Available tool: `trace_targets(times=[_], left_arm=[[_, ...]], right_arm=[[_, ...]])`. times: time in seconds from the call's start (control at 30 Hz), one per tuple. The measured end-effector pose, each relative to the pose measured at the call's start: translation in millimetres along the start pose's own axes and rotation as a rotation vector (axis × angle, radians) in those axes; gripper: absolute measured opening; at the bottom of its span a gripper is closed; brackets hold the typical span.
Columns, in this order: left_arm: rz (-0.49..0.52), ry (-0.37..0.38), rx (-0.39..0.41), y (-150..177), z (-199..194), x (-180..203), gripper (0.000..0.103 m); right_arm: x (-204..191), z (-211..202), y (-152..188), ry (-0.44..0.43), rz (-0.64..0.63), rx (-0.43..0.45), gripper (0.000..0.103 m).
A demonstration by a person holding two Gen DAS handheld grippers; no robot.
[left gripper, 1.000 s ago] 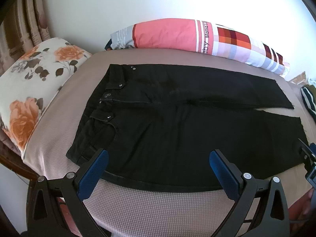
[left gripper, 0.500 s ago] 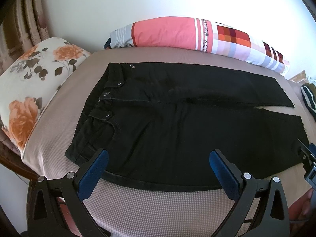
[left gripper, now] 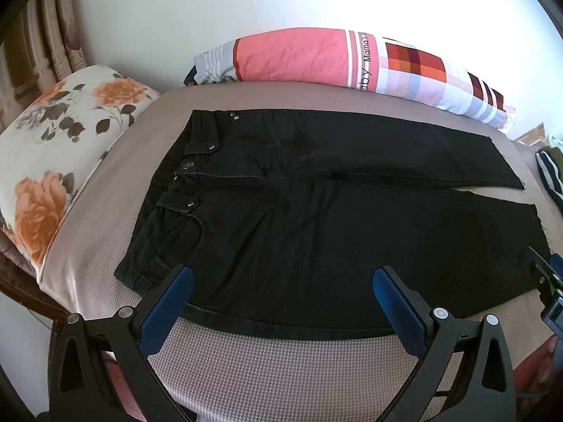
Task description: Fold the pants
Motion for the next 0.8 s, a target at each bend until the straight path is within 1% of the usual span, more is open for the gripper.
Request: trace_targets(times=[0.8], left_arm=[[0.013, -0.003, -0.007, 5.2, 3.2, 6.3, 0.102]], right_arm=[[-2.5, 4.1, 3.0, -0.001, 0.011, -0.016, 0.103]])
Point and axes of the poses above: each gripper's, at about its wrist camera, not at the fingertips, and z roughly the way its jaws point, x to its right, y to its underside, the point moved 1 cm from there along z, roughly the way its jaws point, and after that the axes turned 5 degrees about -y, right-handed, at the moved point
